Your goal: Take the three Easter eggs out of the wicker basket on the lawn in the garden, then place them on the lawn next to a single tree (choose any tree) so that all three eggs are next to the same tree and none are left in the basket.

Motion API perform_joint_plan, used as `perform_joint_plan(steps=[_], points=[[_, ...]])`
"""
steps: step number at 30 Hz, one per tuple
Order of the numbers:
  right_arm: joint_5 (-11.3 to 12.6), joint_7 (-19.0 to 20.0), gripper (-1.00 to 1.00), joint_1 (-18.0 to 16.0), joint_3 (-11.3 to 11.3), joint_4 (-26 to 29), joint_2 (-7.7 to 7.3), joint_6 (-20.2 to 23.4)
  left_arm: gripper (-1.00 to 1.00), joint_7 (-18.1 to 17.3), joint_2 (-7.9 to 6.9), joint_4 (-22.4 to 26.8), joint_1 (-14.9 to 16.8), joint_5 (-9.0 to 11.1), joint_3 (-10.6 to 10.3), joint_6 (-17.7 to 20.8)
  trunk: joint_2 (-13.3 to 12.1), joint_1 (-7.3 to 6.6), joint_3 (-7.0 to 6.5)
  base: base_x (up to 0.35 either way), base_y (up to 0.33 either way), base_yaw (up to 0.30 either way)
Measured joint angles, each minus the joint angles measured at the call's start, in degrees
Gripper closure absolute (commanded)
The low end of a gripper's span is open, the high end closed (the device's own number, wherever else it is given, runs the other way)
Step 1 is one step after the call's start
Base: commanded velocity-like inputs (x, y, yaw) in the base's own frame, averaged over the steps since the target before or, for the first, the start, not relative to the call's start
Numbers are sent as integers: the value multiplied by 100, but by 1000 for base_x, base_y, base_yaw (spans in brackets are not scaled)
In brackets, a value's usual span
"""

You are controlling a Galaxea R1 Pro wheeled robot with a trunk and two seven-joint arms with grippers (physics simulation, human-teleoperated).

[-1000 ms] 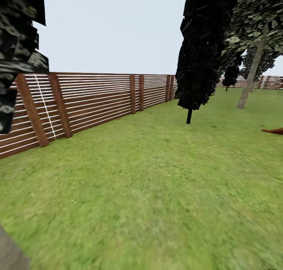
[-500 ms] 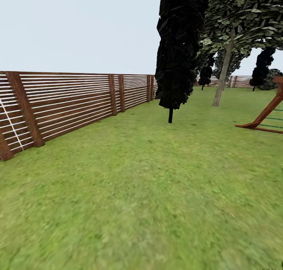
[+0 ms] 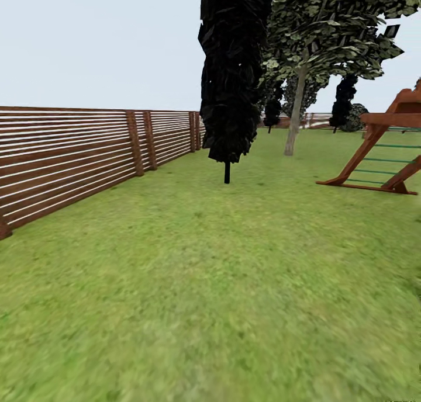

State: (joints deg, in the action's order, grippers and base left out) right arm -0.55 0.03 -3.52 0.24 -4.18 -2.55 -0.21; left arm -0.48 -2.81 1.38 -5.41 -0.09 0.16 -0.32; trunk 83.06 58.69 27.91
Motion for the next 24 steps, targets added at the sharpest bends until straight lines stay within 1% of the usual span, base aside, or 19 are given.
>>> perform_joint_plan(steps=[24], points=[[0, 1, -100, 0, 0, 0, 0, 4, -100, -2, 0, 0, 0, -2, 0, 6, 0, 0, 0, 336, 0, -300]])
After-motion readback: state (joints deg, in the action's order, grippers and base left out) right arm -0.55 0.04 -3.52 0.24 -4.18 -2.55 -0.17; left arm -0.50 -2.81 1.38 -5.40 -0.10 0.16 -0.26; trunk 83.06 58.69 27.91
